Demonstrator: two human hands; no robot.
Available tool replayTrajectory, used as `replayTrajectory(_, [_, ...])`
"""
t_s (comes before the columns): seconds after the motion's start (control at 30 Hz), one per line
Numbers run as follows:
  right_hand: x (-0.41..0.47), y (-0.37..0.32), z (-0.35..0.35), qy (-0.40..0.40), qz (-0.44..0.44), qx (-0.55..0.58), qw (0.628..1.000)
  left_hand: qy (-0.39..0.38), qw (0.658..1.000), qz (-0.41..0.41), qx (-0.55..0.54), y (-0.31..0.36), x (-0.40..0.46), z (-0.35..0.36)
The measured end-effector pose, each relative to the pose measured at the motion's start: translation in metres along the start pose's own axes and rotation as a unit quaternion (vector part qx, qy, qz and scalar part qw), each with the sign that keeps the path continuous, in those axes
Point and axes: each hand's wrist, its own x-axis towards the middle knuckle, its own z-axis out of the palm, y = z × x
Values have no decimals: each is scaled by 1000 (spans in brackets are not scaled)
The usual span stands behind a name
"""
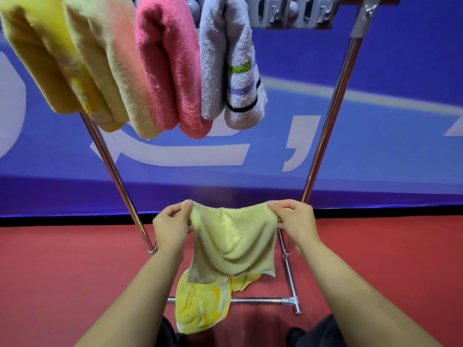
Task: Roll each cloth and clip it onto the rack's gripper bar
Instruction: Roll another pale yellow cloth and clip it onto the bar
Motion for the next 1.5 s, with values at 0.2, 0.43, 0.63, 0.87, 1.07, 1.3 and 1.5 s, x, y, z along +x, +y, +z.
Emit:
replayTrajectory(0.2, [-3, 5, 21, -3, 4, -11, 1000, -79, 997, 3, 5, -4, -26, 29])
replayTrajectory(0.43, [-16, 4, 46, -69, -15, -11, 997, -138, 990, -5, 6, -11, -43, 50])
replayTrajectory(0.63, [-23, 2, 57, -83, -23, 7, 996, -141, 990, -15, 2, -10, -48, 58])
replayTrajectory(0.87, [-27, -1, 59, -93, -33, 4, 995, -138, 990, -2, -1, -8, -49, 57])
replayTrajectory(1.07, [-29, -2, 60, -84, -34, 15, 996, -148, 989, -20, -17, -6, -50, 57])
replayTrajectory(1.3, [-27, -2, 59, -85, -48, -6, 995, -172, 985, -24, -25, -4, -50, 57])
replayTrajectory(1.5, [-24, -2, 57, -86, -81, -37, 992, -192, 975, -92, -65, 2, -49, 58])
